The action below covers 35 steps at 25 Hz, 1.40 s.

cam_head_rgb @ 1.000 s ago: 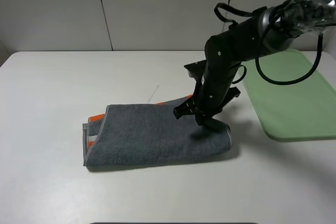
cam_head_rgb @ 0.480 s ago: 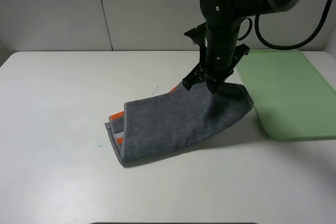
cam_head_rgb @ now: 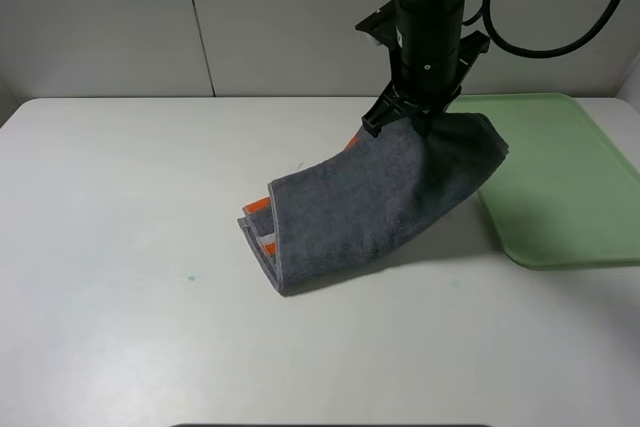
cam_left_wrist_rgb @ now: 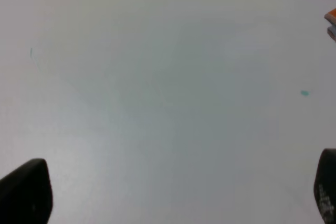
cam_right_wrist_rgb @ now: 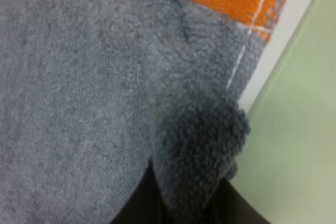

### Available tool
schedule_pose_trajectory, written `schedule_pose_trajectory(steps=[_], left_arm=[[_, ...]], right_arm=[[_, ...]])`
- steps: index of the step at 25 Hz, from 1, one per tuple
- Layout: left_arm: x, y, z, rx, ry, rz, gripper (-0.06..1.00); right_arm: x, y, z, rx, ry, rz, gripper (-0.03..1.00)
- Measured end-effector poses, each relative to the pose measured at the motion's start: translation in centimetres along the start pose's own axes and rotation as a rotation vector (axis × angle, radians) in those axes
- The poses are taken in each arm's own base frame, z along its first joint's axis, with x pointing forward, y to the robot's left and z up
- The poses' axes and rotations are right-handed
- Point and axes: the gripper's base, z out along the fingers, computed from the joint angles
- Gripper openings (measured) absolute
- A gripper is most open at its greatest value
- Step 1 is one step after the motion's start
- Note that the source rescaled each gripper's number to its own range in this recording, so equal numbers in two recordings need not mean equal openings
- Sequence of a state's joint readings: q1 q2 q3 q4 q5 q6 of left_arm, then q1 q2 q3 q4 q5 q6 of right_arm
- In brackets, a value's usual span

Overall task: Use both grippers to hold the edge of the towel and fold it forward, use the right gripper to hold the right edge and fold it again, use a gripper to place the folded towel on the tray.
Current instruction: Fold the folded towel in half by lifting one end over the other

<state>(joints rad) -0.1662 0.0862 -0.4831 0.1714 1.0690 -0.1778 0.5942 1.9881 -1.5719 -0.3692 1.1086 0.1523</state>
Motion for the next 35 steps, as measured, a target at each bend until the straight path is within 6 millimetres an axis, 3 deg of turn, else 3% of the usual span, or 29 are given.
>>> schedule_pose_trajectory(steps=[7,16,30,35], left_arm=[[0.0,0.0,0.0,0.000,0.000,0.000,1.00],[0.0,0.0,0.0,0.000,0.000,0.000,1.00],[0.0,0.0,0.0,0.000,0.000,0.000,1.00],[0.0,0.0,0.0,0.000,0.000,0.000,1.00]], right_arm=[[-0.2,-0.2,-0.7,-0.001,0.007,-0.027,0.09],[-0.4,1.4,-0.8,-0.167,-0.017,0.030,0.09],[-0.6,9.0,-0.8,-0.293,-0.044,-0.048,0.09],[-0.6,10.6,-1.1,-0.329,-0.062,-0.039,0.09]])
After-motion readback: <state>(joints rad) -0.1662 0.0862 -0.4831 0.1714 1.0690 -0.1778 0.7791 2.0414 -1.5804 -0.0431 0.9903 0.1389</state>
